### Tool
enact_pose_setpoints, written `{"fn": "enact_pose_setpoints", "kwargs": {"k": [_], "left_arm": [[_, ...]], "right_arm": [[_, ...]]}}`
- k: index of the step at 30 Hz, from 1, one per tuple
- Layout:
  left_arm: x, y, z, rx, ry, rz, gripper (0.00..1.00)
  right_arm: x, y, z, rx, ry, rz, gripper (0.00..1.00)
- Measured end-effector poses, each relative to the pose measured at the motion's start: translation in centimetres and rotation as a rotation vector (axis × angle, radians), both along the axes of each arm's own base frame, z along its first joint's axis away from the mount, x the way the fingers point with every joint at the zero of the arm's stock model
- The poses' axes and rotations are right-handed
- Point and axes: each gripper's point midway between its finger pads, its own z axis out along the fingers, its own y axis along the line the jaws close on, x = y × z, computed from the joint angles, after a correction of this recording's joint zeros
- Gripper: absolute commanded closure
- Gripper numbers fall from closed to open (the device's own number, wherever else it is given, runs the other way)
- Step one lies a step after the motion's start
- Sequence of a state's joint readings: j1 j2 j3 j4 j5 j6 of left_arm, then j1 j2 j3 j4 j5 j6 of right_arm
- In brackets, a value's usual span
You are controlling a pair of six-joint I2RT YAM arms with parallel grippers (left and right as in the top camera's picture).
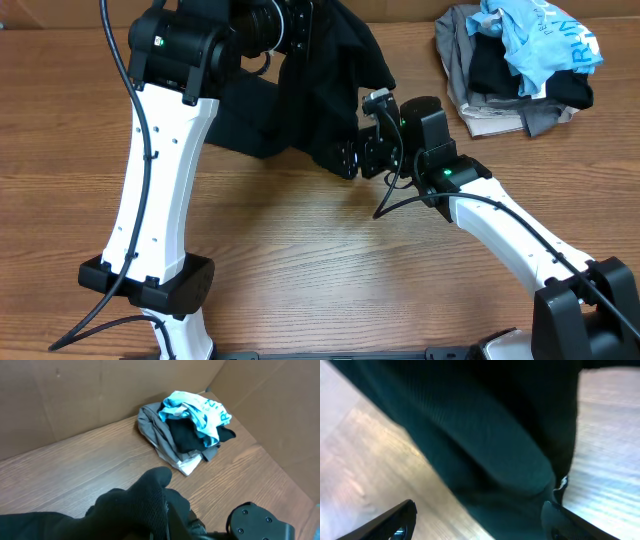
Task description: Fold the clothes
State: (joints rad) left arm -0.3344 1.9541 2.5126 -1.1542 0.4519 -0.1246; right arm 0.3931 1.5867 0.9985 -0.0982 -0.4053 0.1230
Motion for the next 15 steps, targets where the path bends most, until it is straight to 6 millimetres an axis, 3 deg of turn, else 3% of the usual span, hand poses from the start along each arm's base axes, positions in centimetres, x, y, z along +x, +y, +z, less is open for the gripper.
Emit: {"fn": "enact_pose_setpoints", "kwargs": {"k": [4, 8, 9, 11, 12, 13, 15], "left_arm": [[-0.1, -0.2, 0.1, -0.008, 0.002, -0.010, 0.96], [-0.3, -0.4, 0.2, -0.018, 0.006, -0.021, 0.96], [-0.3, -0.4, 0.2, -0.018, 0.006, -0.022, 0.96], [-0.3, -0.4, 0.2, -0.020, 0.007, -0.025, 0.96], [-0.4, -0.4, 0.2, -0.021, 0.007, -0.027, 0.96], [-0.4, -0.4, 0.2, -0.022, 0.007, -0.027, 0.96], [-0.3, -0.5, 0.2, -0.022, 0.006, -0.027, 0.96]], "right_arm": [[1.0, -0.3, -0.2, -0.011, -0.025, -0.036, 0.17], [2.1, -0.4, -2.2, -0.035, -0.017, -0.066, 0.20], [2.3, -0.4, -2.5, -0.036, -0.015, -0.067, 0.27], [2.8, -0.4, -3.2, -0.041, -0.017, -0.082, 0.59], [3.0, -0.5, -3.4, -0.049, -0.020, -0.085, 0.89], [3.0, -0.5, -3.5, -0.049, -0.020, -0.087, 0.96], [3.2, -0.7, -3.4, -0.045, -0.021, -0.098, 0.96]]}}
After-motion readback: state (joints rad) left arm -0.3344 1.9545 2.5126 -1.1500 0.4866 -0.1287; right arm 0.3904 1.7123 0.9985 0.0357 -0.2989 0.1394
